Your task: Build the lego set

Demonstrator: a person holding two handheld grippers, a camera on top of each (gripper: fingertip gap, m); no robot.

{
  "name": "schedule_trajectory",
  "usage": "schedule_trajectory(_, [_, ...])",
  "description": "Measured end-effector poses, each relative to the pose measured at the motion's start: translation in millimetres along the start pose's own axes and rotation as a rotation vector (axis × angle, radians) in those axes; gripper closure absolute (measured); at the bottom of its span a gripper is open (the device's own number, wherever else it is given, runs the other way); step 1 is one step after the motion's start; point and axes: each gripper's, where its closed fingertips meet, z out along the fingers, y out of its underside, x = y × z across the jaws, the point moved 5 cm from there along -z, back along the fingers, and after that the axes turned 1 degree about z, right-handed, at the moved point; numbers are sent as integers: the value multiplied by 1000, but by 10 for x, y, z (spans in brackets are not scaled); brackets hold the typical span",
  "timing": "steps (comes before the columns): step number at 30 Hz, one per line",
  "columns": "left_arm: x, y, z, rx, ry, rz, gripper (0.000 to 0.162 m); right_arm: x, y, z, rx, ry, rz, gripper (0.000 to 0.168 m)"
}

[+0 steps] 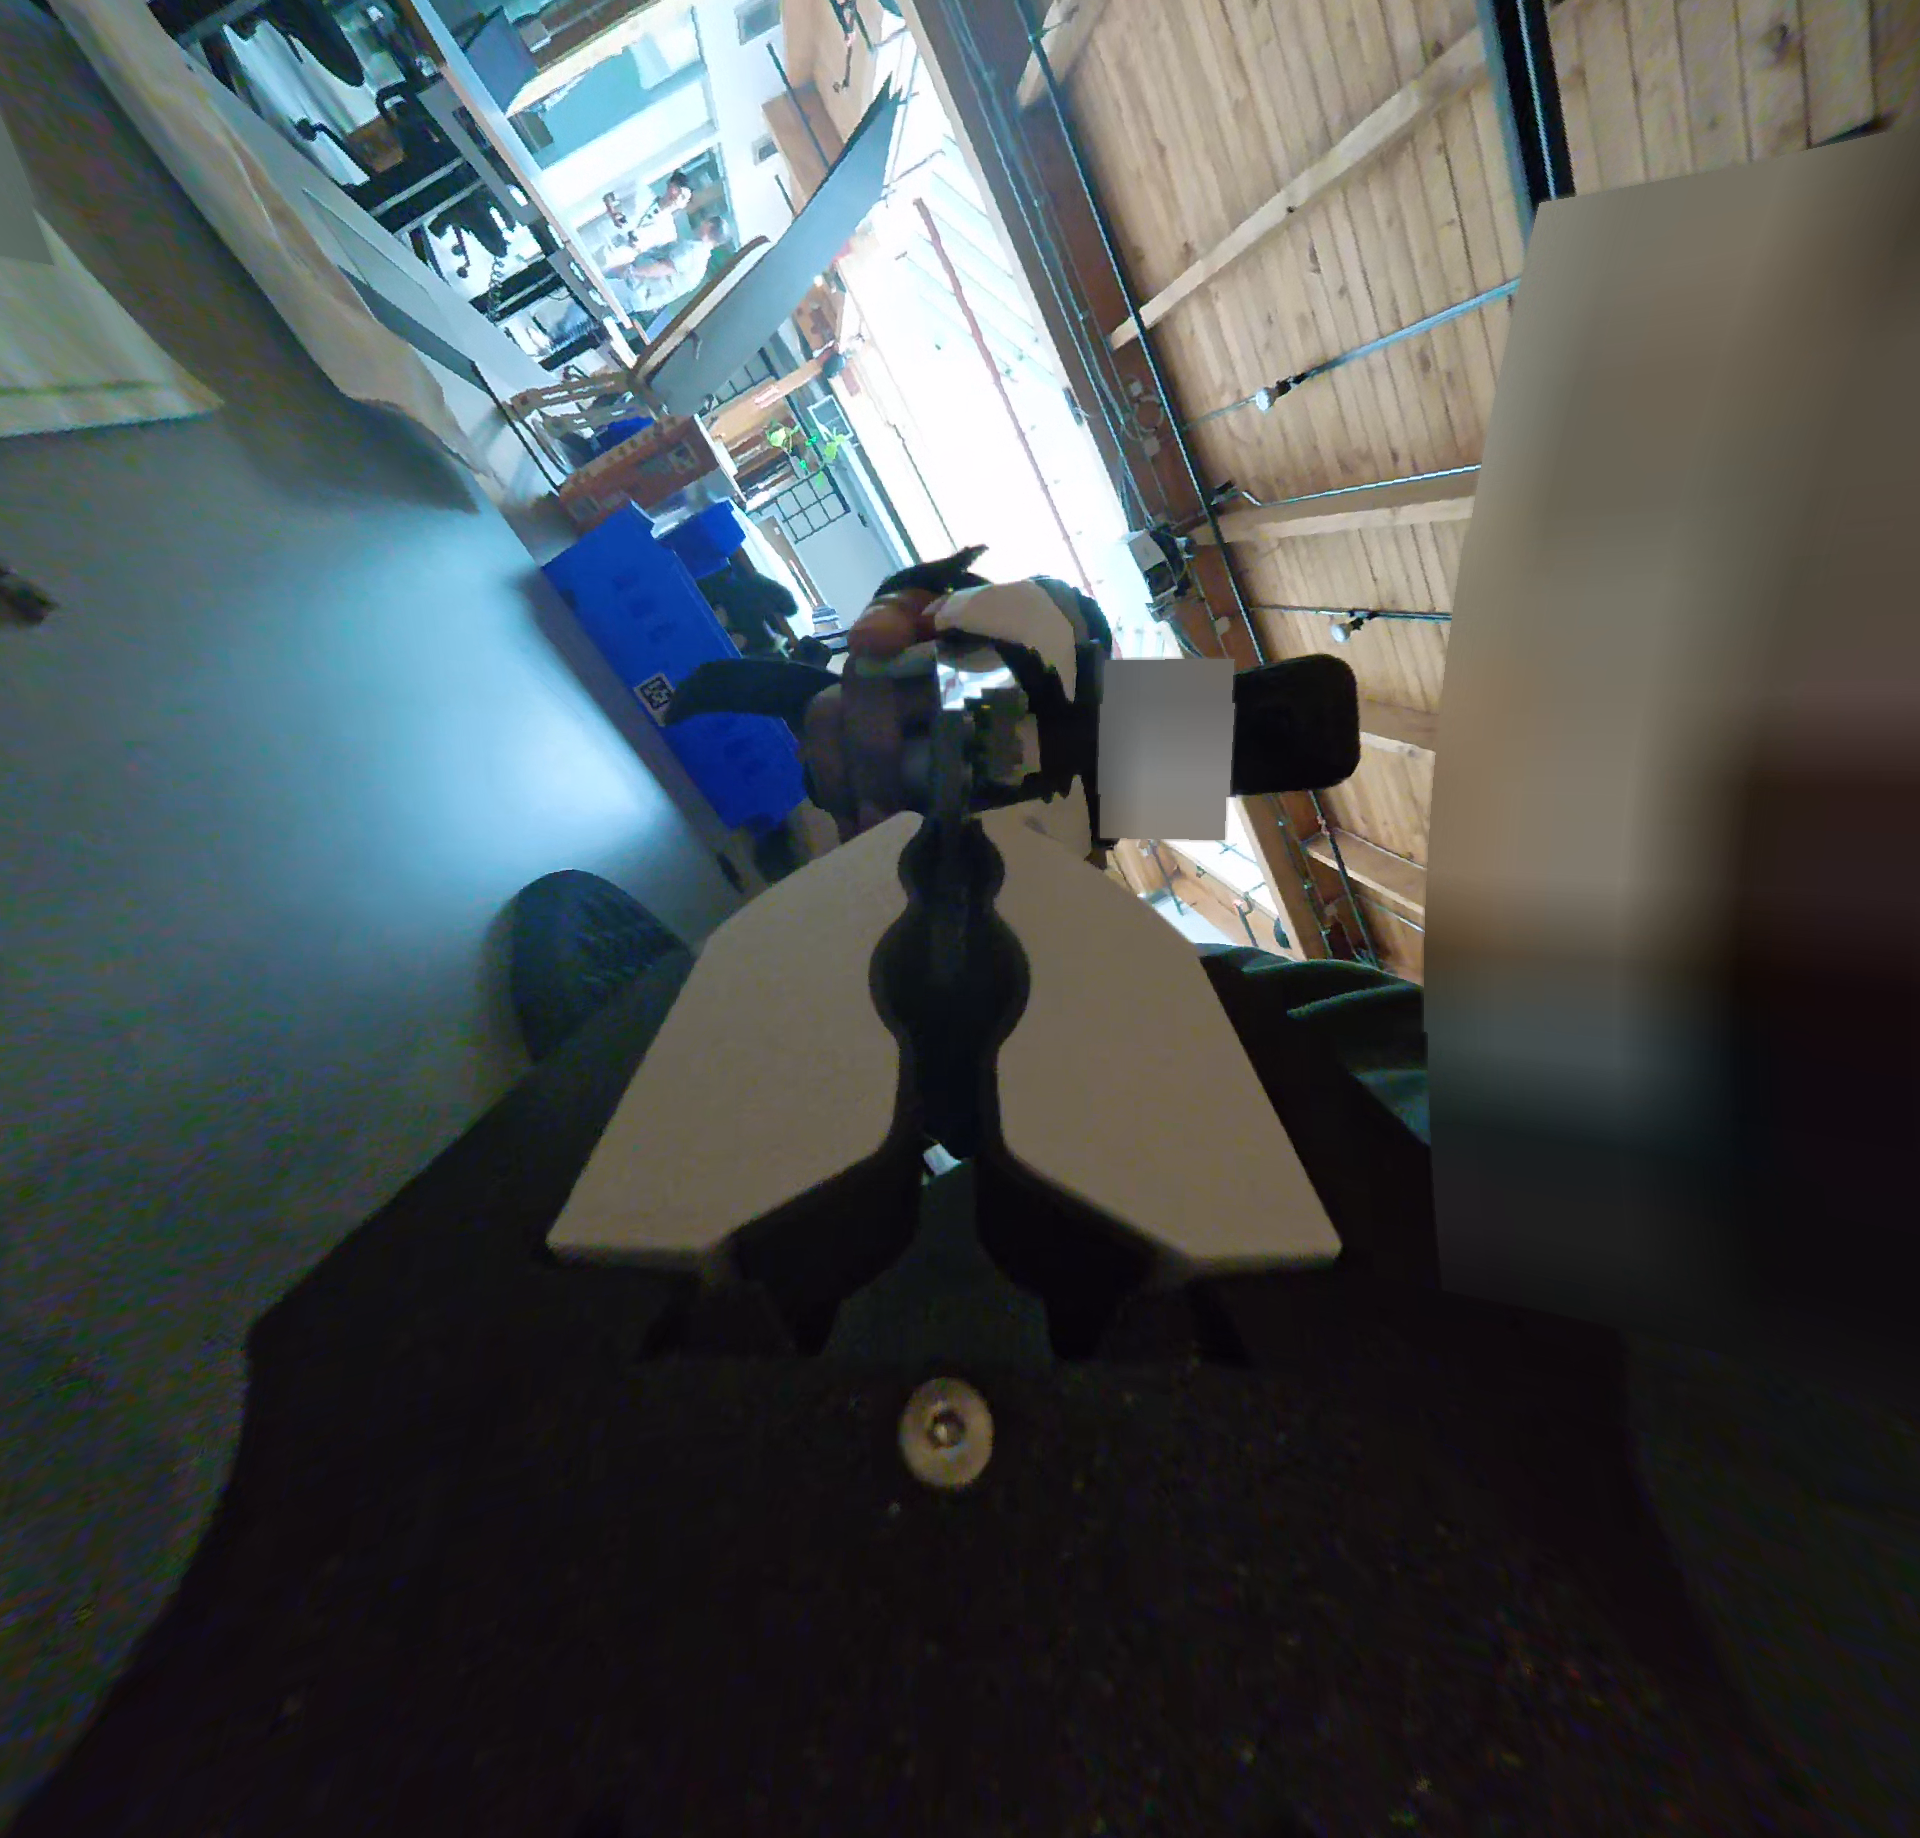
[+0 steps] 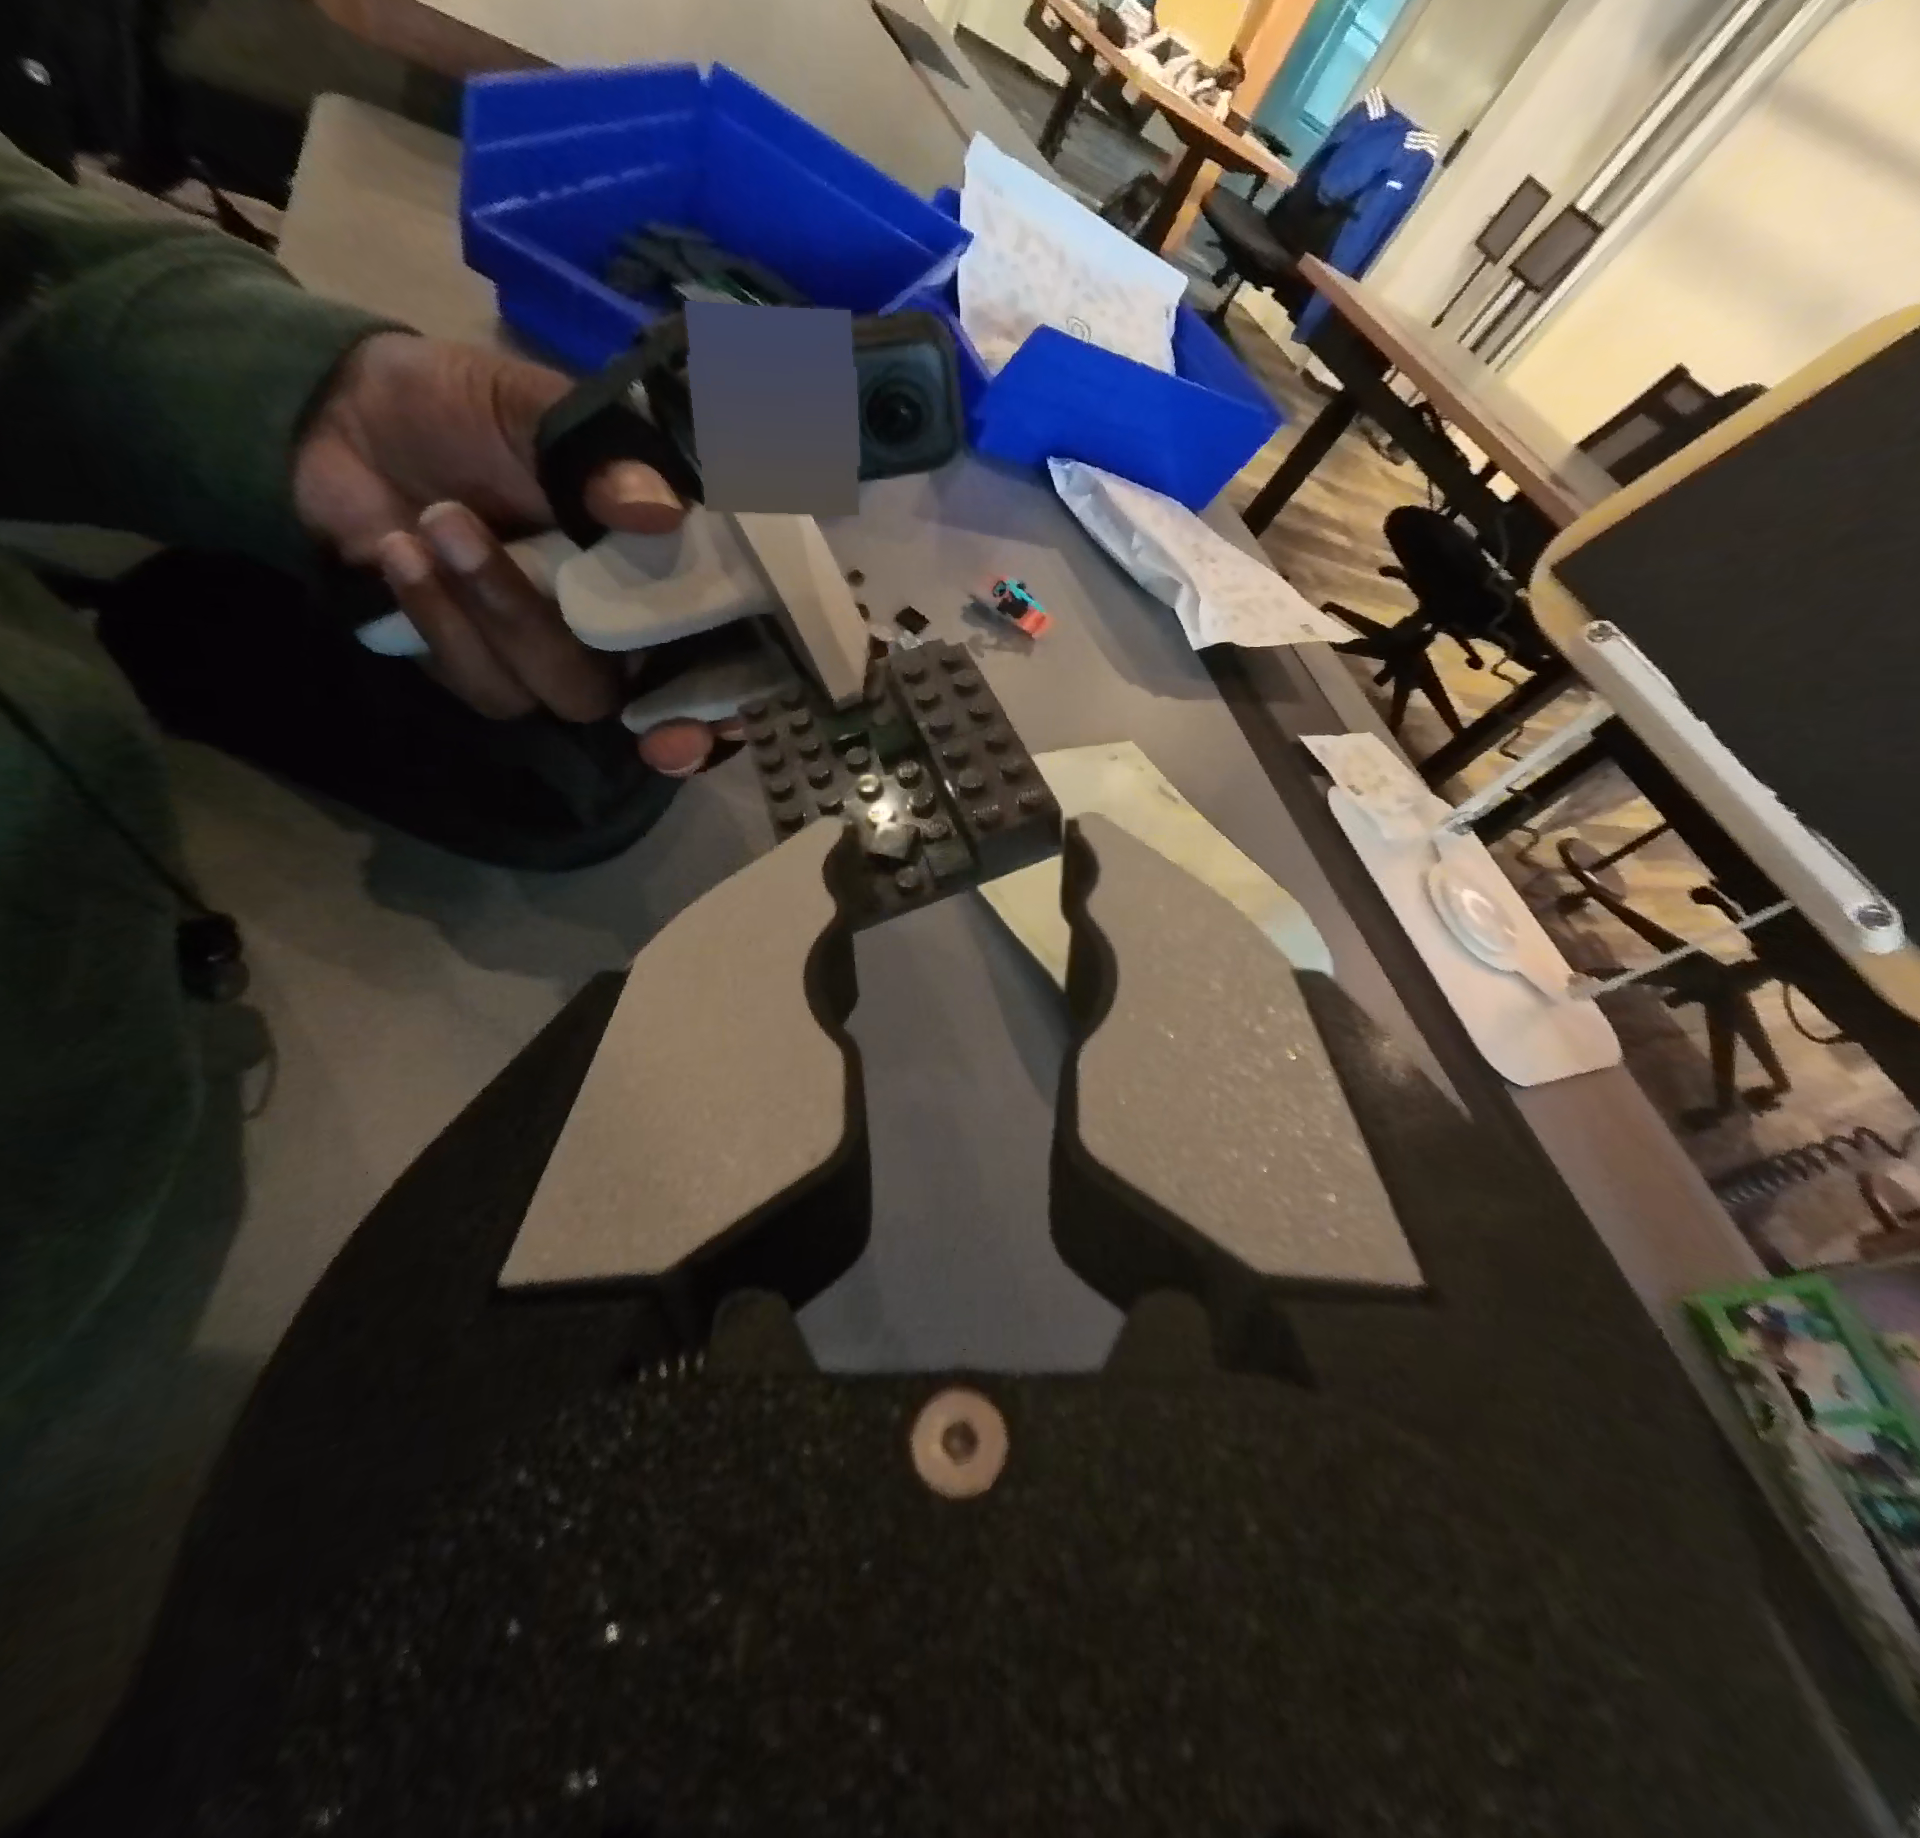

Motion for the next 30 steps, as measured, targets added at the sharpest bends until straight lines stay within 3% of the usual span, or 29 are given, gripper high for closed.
schedule_trajectory(30, [27, 33, -34, -44, 34, -29, 157, -15, -32, -47, -4, -117, -43, 137])
